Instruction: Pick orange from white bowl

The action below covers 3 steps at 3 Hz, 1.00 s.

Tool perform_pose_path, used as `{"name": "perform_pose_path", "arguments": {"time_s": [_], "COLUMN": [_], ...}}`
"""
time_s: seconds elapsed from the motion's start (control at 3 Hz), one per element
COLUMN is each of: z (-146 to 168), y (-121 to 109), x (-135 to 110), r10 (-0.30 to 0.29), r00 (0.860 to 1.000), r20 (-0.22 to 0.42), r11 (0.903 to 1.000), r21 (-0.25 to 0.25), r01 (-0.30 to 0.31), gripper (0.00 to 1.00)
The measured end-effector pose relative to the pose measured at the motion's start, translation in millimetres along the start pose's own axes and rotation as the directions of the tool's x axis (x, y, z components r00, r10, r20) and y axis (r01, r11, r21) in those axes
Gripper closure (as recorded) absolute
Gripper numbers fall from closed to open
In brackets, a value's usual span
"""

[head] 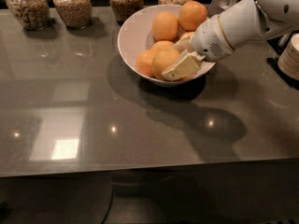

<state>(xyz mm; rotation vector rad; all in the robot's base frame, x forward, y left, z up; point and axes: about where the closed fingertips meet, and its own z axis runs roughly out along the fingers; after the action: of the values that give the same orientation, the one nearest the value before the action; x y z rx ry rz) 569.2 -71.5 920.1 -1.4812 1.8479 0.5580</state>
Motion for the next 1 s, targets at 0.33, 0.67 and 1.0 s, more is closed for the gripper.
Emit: {"name": "perform_pose_path", "arguments": {"time_s": [0.33,0.67,1.0], "z": [7.4,14.8,17.6], "y": [-0.3,-2.2,-3.8], "x": [0.9,1.4,2.2], "r10": [-0.004,-0.007,-0.008], "r00": [1.0,1.0,1.0], "r20": [-0.011,-0.021,-0.025], "r11": [1.0,0.9999,0.9999], "r21": [-0.007,-0.013,-0.014], "r01": [0.004,0.007,0.008], "gripper": [0.24,0.24,0.43]}}
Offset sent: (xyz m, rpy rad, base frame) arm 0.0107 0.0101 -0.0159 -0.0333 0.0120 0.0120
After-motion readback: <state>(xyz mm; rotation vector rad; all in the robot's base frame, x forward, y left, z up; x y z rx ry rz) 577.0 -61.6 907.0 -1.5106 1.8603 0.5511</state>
